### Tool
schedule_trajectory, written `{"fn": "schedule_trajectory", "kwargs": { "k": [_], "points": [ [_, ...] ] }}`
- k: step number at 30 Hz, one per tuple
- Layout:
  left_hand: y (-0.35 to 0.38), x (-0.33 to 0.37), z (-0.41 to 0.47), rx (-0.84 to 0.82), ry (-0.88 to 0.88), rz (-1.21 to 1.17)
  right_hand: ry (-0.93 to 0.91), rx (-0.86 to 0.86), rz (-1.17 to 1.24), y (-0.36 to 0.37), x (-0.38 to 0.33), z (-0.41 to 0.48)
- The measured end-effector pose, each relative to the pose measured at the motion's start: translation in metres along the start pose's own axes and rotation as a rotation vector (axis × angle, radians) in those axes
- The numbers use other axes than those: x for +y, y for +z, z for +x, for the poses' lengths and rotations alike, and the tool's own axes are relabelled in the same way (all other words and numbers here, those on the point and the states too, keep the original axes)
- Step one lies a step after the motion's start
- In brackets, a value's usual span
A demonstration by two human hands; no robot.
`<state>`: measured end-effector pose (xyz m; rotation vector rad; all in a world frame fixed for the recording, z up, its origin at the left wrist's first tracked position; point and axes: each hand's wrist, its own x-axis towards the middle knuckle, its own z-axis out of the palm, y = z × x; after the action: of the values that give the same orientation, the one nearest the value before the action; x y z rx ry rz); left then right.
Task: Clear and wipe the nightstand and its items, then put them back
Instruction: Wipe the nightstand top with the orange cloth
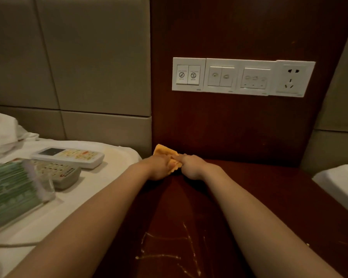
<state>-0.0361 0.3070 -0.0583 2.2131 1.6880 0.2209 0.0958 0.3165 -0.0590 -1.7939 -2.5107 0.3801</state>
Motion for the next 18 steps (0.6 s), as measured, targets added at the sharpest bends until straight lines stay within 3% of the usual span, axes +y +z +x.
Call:
{"fn": "schedule_trajectory", "kwargs": {
  "k": [5,13,18],
  "points": [
    [-0.006,0.003,-0.003,-0.017,-0.017,0.125,0.019,0.01,0.007,-0.007,-0.007,-0.004],
    [-0.008,0.007,-0.039,0.16,0.025,0.346,-0.005,0.043,-0.023,0.0,-0.025,-0.038],
    [-0.001,0.013,-0.077,0.168,0.008,0.412,-0.018,0.062,-0.065,0.007,-0.043,-0.073]
  ]
}}
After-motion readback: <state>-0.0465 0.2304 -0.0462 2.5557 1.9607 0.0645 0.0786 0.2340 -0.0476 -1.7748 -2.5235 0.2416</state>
